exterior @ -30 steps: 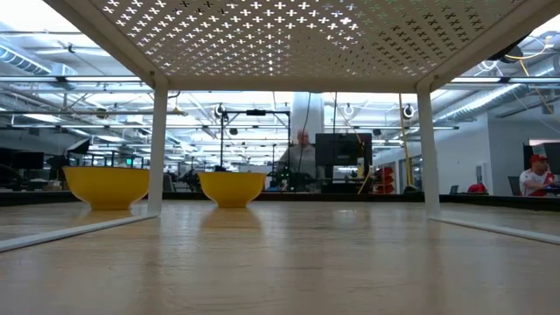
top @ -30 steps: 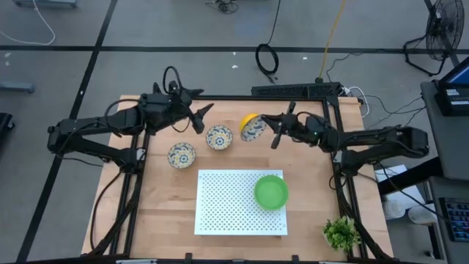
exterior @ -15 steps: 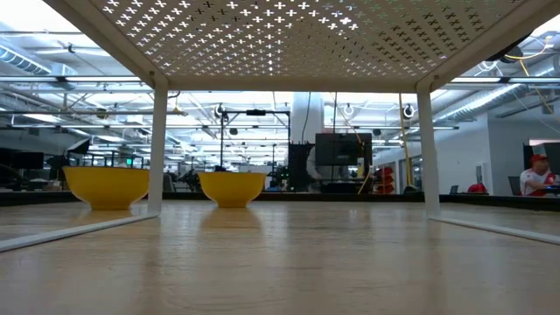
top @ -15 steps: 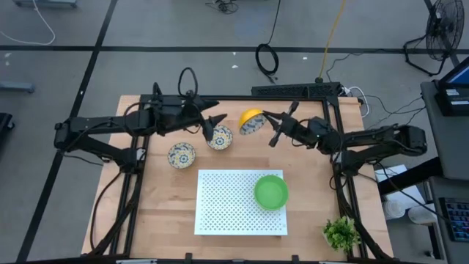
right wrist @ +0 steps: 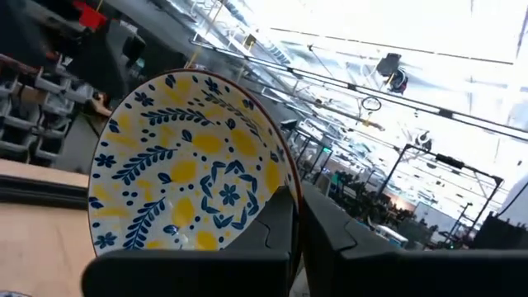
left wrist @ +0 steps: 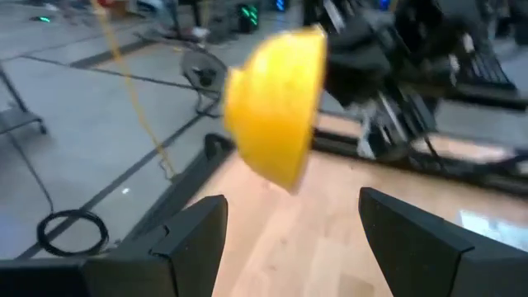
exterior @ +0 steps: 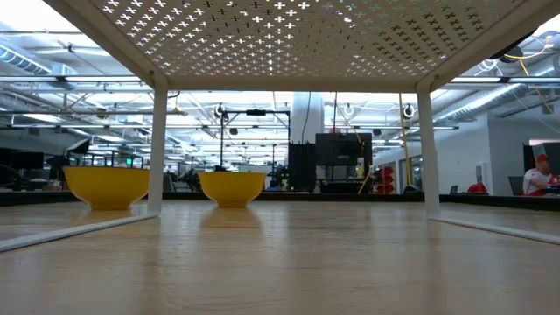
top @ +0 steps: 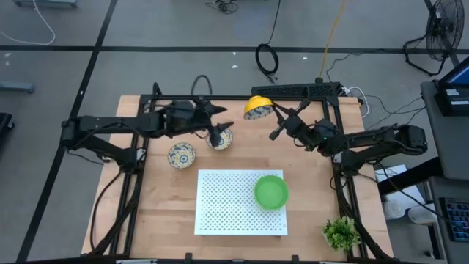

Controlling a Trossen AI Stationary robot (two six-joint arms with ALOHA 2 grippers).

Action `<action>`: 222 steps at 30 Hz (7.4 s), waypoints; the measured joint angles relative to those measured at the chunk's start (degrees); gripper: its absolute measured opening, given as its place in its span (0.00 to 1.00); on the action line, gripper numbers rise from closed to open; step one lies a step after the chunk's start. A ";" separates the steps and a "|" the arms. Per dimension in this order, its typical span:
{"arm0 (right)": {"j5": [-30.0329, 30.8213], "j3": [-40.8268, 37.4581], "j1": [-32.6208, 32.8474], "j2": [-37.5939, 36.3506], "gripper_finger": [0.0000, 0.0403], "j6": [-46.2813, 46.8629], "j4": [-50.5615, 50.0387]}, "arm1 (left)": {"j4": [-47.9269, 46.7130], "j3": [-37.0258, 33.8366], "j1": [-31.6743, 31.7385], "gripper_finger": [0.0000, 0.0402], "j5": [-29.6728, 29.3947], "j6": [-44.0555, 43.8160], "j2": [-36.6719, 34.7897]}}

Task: Pick & Place Mini bowls
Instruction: Put the right white bowl on the shelf, then stack the right white bowl on the top of the white bowl on the shelf

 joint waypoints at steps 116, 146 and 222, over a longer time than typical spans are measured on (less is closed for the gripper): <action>14.86 2.49 3.58 0.83 0.00 -2.30 2.22 | -51.84 20.46 -18.84 0.17 28.01 -50.49 18.13; 14.93 2.49 3.58 0.83 0.00 -2.27 2.12 | -53.61 20.46 -17.47 0.42 33.03 -42.82 18.13; 10.25 2.45 -12.70 0.85 0.00 -1.84 -1.80 | -47.27 15.47 23.18 0.57 23.49 25.97 35.90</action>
